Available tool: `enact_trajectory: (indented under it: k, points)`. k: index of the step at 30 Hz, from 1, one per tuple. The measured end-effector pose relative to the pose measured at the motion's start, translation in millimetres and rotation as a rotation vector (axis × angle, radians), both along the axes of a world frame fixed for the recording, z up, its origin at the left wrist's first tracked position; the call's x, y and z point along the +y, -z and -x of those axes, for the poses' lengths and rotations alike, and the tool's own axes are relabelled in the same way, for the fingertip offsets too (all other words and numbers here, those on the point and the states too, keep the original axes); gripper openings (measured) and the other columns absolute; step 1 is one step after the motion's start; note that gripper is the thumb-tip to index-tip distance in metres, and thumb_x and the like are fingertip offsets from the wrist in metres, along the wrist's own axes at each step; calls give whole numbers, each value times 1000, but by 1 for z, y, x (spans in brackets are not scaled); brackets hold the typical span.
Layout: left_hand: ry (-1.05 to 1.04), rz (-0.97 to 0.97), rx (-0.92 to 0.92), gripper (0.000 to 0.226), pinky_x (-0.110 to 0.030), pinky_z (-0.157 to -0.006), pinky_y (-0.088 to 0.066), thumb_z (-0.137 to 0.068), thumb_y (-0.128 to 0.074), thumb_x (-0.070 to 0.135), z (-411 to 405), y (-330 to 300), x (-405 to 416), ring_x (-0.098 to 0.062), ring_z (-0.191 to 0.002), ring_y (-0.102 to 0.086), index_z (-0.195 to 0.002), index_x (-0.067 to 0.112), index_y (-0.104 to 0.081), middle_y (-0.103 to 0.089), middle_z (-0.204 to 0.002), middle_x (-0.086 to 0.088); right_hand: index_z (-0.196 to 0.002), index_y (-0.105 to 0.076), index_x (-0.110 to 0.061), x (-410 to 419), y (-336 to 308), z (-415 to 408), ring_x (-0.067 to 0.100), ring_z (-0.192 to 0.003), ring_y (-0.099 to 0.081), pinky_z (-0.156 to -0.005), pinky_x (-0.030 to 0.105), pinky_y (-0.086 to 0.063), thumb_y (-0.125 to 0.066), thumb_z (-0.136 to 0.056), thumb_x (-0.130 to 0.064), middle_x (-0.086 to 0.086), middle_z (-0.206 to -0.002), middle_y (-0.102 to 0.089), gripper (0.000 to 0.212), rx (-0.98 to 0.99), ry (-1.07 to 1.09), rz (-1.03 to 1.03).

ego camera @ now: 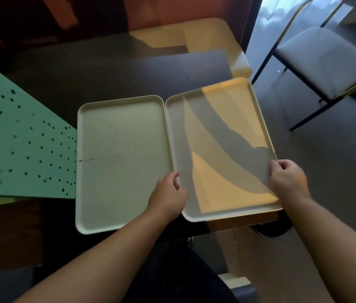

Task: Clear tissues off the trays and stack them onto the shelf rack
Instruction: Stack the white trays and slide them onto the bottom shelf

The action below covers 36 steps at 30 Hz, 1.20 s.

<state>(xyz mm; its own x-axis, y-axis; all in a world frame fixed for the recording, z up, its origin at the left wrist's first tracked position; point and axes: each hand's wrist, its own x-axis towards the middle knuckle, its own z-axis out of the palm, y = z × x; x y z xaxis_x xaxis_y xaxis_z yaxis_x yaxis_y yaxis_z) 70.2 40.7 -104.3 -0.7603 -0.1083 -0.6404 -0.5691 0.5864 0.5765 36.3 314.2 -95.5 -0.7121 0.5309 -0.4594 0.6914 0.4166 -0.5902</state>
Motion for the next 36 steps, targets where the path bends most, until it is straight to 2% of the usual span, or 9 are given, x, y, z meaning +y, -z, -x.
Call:
enact_trajectory:
  k: [2,6,11,16,20,25,29,32,36]
  points:
    - [-98,-42,36,65,-36,-93,-51,-85,-62,26,-3,-10,-4,-19,-101,-62,-147,24,-43,-58,-114,2,-109,-63,-21,2,-14,0,16,-84,-62,-62,31,-47,-52,-100,-42,-1,-96,-65,26,49,20,33]
    - [-273,-199,243,48,-23,-74,-56,-88,-69,29,-11,-40,-13,-6,-92,-67,-132,26,-51,-65,-109,10,-109,-63,-20,-6,-31,-2,20,-88,-64,-72,35,-51,-54,-99,-39,2,-99,-67,23,100,68,90]
    - [-430,-184,456,27,-23,-81,-57,-91,-62,15,-20,-57,-43,-6,-93,-69,-116,24,-62,-71,-104,9,-106,-61,-19,-61,-29,2,21,-89,-65,-76,41,-57,-54,-100,-37,3,-99,-66,21,139,69,225]
    - [-444,77,407,29,-30,-80,-56,-89,-56,24,-45,-32,-105,-12,-93,-64,-116,22,-64,-65,-108,2,-96,-60,-21,-133,-5,-3,17,-82,-63,-63,30,-49,-53,-101,-28,6,-97,-67,11,65,17,356]
    - [-474,214,323,31,-32,-80,-50,-89,-52,14,-61,-24,-147,-19,-88,-59,-116,13,-67,-58,-108,-5,-104,-62,-13,-175,7,-14,15,-78,-59,-60,28,-46,-54,-100,-27,3,-92,-65,16,-8,-40,375]
    - [-530,241,281,44,-40,-96,-53,-90,-45,6,-69,-6,-174,-27,-105,-63,-129,14,-65,-62,-119,-9,-109,-63,-14,-207,20,-9,22,-89,-62,-79,36,-52,-51,-98,-26,6,-102,-67,20,-46,-81,314]
    - [-561,207,248,53,-43,-102,-52,-92,-44,3,-73,4,-181,-26,-115,-61,-142,16,-57,-60,-130,-6,-108,-63,-18,-216,22,-4,25,-97,-60,-82,36,-51,-47,-92,-22,4,-108,-65,22,-43,-154,201]
    - [-538,199,258,52,-39,-97,-54,-91,-47,0,-75,13,-182,-25,-111,-62,-140,16,-58,-61,-125,-6,-111,-63,-24,-214,23,-5,29,-104,-58,-92,48,-54,-46,-84,-21,5,-117,-59,32,-79,-216,109]
    - [-550,200,241,42,-32,-89,-53,-90,-49,-4,-83,23,-190,-18,-101,-64,-125,14,-65,-67,-112,-3,-119,-59,-22,-210,25,-13,28,-100,-61,-90,46,-54,-45,-89,-16,5,-118,-60,34,-142,-316,88]
